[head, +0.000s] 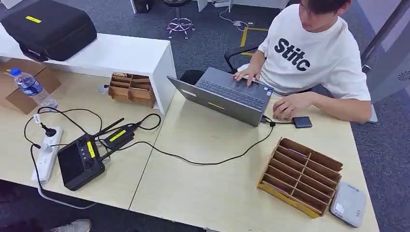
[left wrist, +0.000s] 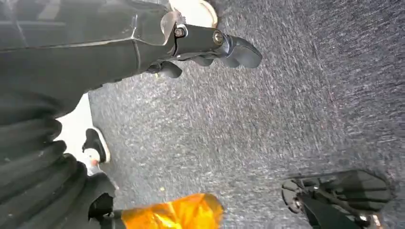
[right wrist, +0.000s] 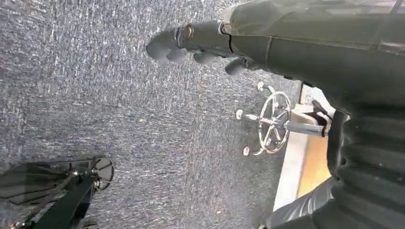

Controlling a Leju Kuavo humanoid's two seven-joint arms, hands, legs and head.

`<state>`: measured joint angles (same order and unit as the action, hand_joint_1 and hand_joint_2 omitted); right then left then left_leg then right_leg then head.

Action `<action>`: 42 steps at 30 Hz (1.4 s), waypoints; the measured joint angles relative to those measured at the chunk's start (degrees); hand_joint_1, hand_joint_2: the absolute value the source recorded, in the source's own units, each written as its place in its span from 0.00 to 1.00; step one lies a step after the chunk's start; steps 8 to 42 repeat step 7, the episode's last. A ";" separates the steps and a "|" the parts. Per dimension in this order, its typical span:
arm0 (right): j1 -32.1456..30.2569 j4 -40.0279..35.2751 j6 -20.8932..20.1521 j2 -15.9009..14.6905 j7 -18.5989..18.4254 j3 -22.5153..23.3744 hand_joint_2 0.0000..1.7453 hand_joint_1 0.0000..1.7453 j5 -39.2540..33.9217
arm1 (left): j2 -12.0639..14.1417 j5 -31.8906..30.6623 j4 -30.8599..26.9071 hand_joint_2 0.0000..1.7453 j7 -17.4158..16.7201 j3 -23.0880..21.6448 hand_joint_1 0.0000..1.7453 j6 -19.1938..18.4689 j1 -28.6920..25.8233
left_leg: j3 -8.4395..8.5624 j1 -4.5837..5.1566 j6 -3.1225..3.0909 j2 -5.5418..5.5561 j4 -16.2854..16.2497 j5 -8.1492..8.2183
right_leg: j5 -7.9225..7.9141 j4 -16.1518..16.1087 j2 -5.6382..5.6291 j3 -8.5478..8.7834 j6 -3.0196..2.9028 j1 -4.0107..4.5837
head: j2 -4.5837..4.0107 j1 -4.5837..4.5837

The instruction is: Pass the card to the sensor for recognition and then transmit it.

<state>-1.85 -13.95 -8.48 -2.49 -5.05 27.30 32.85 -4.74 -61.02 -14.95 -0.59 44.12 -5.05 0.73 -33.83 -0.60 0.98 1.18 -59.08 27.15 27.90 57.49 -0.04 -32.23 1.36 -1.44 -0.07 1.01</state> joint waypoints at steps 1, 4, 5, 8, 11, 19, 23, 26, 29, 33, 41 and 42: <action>-0.17 -0.15 0.26 0.00 0.20 -0.63 1.00 0.00 -0.81 | 0.13 1.53 -0.09 1.00 0.00 -1.01 0.00 0.15 -0.25 | 0.00 0.00 0.00 0.00 0.00 0.00 | 0.00 0.00 0.00 0.00 0.00 0.00 | 0.00 0.00; -0.62 -0.74 0.87 0.13 0.61 -2.73 1.00 0.00 -3.49 | 0.46 6.48 -0.50 1.00 0.00 -4.38 0.00 0.59 -0.95 | 0.00 0.00 0.00 0.00 0.00 0.00 | 0.00 0.00 0.00 -0.01 0.00 0.00 | 0.00 -0.02; -0.75 -0.89 1.04 0.17 0.72 -3.31 1.00 0.00 -4.25 | 0.61 7.87 -0.59 1.00 0.00 -5.38 0.00 0.72 -1.14 | 0.00 0.00 0.00 0.00 0.00 0.00 | 0.00 0.00 0.00 0.00 0.00 0.00 | 0.00 0.00; -1.08 -1.35 1.51 0.31 0.96 -4.76 1.00 0.00 -6.07 | 0.79 11.31 -0.96 1.00 0.00 -7.71 0.00 1.00 -1.67 | 0.00 0.00 0.00 0.00 0.00 0.00 | 0.00 0.00 -0.01 0.00 0.00 0.00 | 0.00 0.02; -1.08 -1.35 1.51 0.31 0.96 -4.76 1.00 0.00 -6.07 | 0.79 11.31 -0.96 1.00 0.00 -7.71 0.00 1.00 -1.67 | 0.00 0.00 0.00 0.00 0.00 0.00 | 0.00 0.00 -0.01 0.00 0.00 0.00 | 0.00 0.02; -1.08 -1.35 1.51 0.31 0.96 -4.76 1.00 0.00 -6.07 | 0.79 11.31 -0.96 1.00 0.00 -7.71 0.00 1.00 -1.67 | 0.00 0.00 0.00 0.00 0.00 0.00 | 0.00 0.00 -0.01 0.00 0.00 0.00 | 0.00 0.02; -1.08 -1.35 1.51 0.31 0.96 -4.76 1.00 0.00 -6.07 | 0.79 11.31 -0.96 1.00 0.00 -7.71 0.00 1.00 -1.67 | 0.00 0.00 0.00 0.00 0.00 0.00 | 0.00 0.00 -0.01 0.00 0.00 0.00 | 0.00 0.02; -1.08 -1.35 1.51 0.31 0.96 -4.76 1.00 0.00 -6.07 | 0.79 11.31 -0.96 1.00 0.00 -7.71 0.00 1.00 -1.67 | 0.00 0.00 0.00 0.00 0.00 0.00 | 0.00 0.00 -0.01 0.00 0.00 0.00 | 0.00 0.02; -1.08 -1.35 1.51 0.31 0.96 -4.76 1.00 0.00 -6.07 | 0.79 11.31 -0.96 1.00 0.00 -7.71 0.00 1.00 -1.67 | 0.00 0.00 0.00 0.00 0.00 0.00 | 0.00 0.00 -0.01 0.00 0.00 0.00 | 0.00 0.02; -1.08 -1.35 1.51 0.31 0.96 -4.76 1.00 0.00 -6.07 | 0.79 11.31 -0.96 1.00 0.00 -7.71 0.00 1.00 -1.67 | 0.00 0.00 0.00 0.00 0.00 0.00 | 0.00 0.00 -0.01 0.00 0.00 0.00 | 0.00 0.02; -1.08 -1.35 1.51 0.31 0.96 -4.76 1.00 0.00 -6.07 | 0.79 11.31 -0.96 1.00 0.00 -7.71 0.00 1.00 -1.67 | 0.00 0.00 0.00 0.00 0.00 0.00 | 0.00 0.00 -0.01 0.00 0.00 0.00 | 0.00 0.02; -1.08 -1.35 1.51 0.31 0.96 -4.76 1.00 0.00 -6.07 | 0.79 11.31 -0.96 1.00 0.00 -7.71 0.00 1.00 -1.67 | 0.00 0.00 0.00 0.00 0.00 0.00 | 0.00 0.00 -0.01 0.00 0.00 0.00 | 0.00 0.02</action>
